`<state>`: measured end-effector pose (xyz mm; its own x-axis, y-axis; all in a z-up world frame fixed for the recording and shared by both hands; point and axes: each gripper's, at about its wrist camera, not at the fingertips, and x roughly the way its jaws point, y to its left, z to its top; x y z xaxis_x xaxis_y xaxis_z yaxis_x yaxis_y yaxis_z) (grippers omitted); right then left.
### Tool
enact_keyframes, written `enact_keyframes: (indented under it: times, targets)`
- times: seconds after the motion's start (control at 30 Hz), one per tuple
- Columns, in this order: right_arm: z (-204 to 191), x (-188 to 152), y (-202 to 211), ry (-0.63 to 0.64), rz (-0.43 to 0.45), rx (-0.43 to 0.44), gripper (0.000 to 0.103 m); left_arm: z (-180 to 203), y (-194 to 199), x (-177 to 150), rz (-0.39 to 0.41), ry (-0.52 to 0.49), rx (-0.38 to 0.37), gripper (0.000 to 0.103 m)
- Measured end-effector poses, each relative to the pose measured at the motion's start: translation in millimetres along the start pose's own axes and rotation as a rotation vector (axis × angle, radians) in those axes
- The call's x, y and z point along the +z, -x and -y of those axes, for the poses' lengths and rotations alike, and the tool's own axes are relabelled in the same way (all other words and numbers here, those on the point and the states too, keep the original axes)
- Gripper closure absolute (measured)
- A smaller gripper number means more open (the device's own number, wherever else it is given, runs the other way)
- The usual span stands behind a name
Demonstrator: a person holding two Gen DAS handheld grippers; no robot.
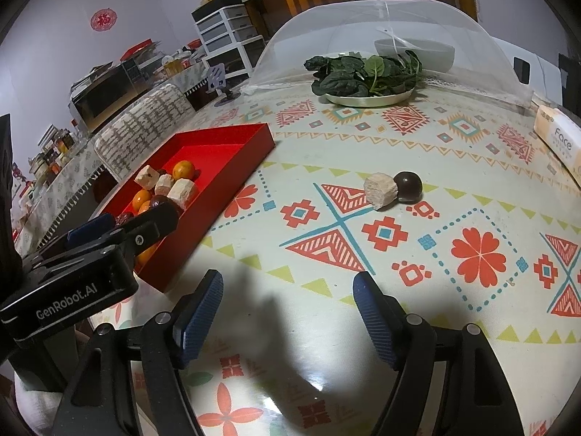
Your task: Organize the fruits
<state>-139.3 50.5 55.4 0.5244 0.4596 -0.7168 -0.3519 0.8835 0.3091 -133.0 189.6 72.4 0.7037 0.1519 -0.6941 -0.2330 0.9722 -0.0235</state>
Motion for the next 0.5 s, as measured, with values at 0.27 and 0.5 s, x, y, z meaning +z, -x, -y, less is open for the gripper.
enact_keyframes:
  times: [0.27, 0.5]
  targets:
    - [-5.3, -0.3, 0.4, 0.015, -0.005, -0.005, 0.024, -10.5, 7.5, 1.4, 0.031, 0.033, 0.01, 0.004]
    - [-15.5, -0.2, 1.1, 0.049, -0.003, -0.01, 0.024, -36.3, 71.0, 5.1, 0.355, 0.131, 0.143, 0.0]
